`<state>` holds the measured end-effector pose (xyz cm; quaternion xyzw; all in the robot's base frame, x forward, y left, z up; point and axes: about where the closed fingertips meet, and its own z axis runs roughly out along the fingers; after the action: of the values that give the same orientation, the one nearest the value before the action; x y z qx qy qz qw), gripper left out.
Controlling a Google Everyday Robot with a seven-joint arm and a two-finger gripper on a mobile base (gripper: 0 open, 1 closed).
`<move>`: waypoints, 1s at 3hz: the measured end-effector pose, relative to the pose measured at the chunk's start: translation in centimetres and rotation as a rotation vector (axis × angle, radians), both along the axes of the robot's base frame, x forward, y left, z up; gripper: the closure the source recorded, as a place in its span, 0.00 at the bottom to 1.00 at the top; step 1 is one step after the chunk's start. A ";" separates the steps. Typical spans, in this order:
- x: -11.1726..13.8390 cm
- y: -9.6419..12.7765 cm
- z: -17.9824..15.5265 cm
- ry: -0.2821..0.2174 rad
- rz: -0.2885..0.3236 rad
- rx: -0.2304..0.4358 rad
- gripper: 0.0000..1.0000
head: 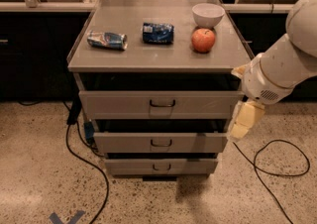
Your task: Open top drawer
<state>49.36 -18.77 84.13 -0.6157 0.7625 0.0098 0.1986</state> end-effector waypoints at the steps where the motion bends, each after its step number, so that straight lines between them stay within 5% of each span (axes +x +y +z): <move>1: 0.8 0.6 -2.4 0.000 0.024 0.019 0.00; 3: 4.2 3.5 -8.2 -0.006 0.088 0.070 0.00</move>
Offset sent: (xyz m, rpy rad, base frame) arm 0.0417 0.0335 -0.0913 0.0674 0.0000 0.1052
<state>53.54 -15.31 75.96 -0.6413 0.7333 0.0432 0.2218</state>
